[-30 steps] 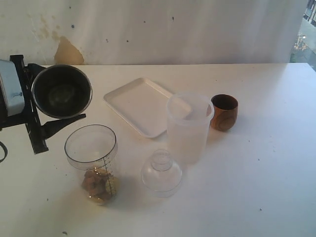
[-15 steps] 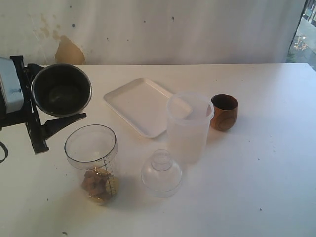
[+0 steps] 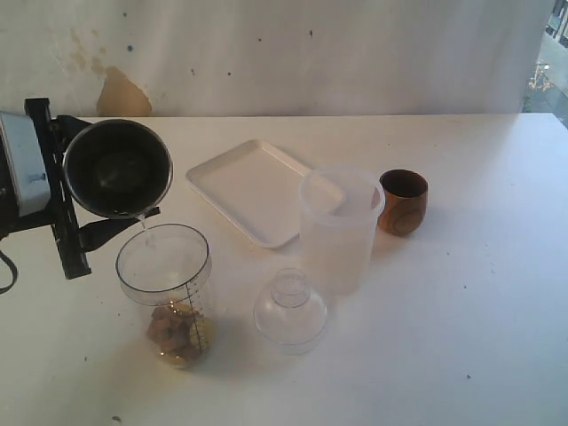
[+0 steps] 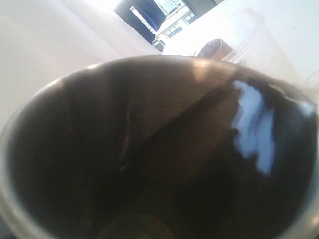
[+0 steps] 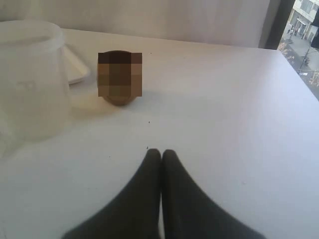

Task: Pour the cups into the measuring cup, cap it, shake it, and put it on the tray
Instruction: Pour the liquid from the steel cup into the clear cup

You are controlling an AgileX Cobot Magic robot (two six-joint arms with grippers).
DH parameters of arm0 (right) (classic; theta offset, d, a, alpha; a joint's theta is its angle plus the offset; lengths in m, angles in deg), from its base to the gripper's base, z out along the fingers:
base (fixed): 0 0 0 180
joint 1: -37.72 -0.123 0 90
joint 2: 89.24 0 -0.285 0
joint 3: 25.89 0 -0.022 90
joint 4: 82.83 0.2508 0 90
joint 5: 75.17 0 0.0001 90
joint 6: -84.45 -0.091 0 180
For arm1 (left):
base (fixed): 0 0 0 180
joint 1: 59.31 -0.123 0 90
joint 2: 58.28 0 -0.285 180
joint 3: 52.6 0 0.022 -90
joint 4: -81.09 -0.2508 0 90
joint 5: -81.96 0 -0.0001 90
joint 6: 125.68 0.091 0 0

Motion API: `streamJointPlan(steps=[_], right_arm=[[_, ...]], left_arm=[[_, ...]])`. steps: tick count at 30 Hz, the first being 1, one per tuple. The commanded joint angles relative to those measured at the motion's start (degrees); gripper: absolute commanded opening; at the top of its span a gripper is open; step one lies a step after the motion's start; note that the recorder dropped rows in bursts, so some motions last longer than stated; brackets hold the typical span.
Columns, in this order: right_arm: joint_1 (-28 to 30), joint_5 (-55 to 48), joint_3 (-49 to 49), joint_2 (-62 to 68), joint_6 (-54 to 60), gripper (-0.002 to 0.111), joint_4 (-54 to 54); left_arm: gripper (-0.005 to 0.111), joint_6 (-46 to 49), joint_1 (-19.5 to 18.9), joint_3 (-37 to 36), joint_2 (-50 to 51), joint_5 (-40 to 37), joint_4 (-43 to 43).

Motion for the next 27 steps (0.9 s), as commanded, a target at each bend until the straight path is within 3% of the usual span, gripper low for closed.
streamJointPlan(steps=[1, 27], right_arm=[[-0.2, 0.4, 0.3, -0.3, -0.3, 0.000, -0.1], [-0.2, 0.4, 0.3, -0.3, -0.3, 0.000, -0.1]], left_arm=[[0.000, 2.1, 0.2, 0.6, -1.0, 3.8, 2.9], [0.000, 16.1, 0.2, 0.6, -1.0, 3.8, 4.9]])
